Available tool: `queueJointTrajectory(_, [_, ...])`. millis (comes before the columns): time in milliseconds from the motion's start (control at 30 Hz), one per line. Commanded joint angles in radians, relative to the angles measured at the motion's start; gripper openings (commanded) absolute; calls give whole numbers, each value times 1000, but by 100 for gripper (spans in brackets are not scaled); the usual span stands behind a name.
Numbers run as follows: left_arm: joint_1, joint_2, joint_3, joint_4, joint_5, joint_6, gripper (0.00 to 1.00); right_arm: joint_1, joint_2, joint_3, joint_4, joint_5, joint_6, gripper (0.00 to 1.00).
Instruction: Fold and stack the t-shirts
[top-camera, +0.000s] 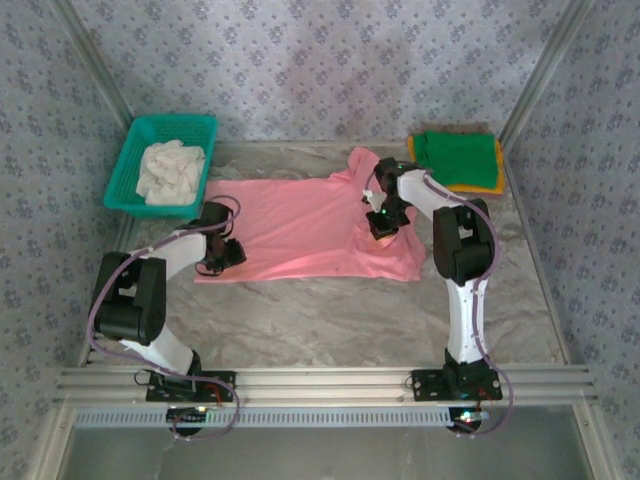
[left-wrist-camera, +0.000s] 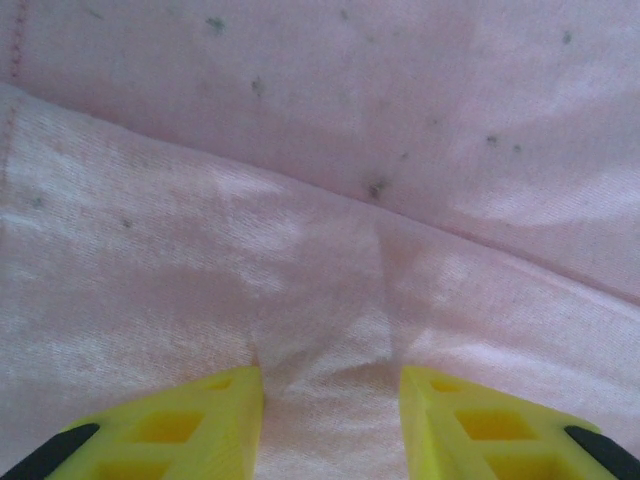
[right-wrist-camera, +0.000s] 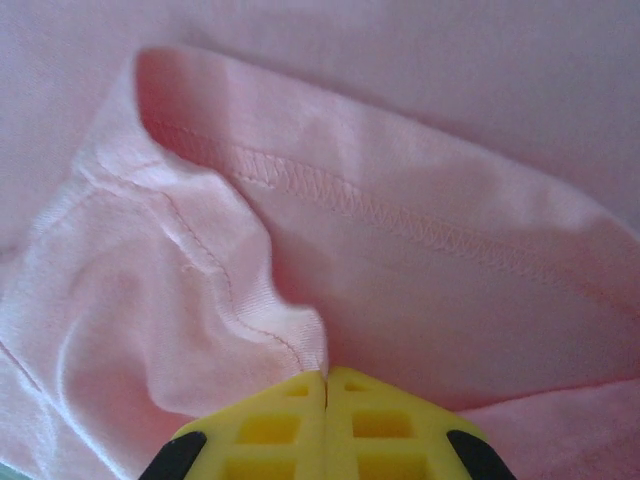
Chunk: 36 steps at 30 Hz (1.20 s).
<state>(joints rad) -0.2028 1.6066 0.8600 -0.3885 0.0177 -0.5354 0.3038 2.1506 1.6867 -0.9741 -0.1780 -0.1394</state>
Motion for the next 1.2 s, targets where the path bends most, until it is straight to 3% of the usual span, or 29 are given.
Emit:
queueJointTrajectory(0, [6, -8, -9, -2, 14, 17, 41, 14, -50, 28, 14, 23, -12, 0])
queueJointTrajectory(433, [13, -16, -19, -6, 5, 17, 41, 18, -20, 130, 30, 128, -14, 0])
queueJointTrajectory(500, [14, -18, -22, -5, 4, 16, 41, 20, -15, 138, 35, 169, -9, 27])
queueJointTrajectory(733, [13, -20, -5, -16, -4, 15, 41, 21, -67, 134, 59, 199, 26, 40])
queueJointTrajectory(867, [3, -56, 1, -19, -18, 25, 41, -3, -257, -55, 235, 96, 140, 32])
queueJointTrajectory(900, [2, -69, -2, -17, -22, 25, 41, -27, -315, -136, 306, 15, 186, 26])
queueJointTrajectory(967, [3, -94, -20, -3, -35, 19, 41, -78, -410, -290, 471, -113, 284, 1])
queueJointTrajectory(1067, [9, -126, -64, 54, -21, 11, 38, -158, -485, -484, 704, -311, 455, 0])
queueJointTrajectory(1167, [23, -86, -67, 60, -15, 0, 35, -188, -473, -597, 757, -326, 534, 0])
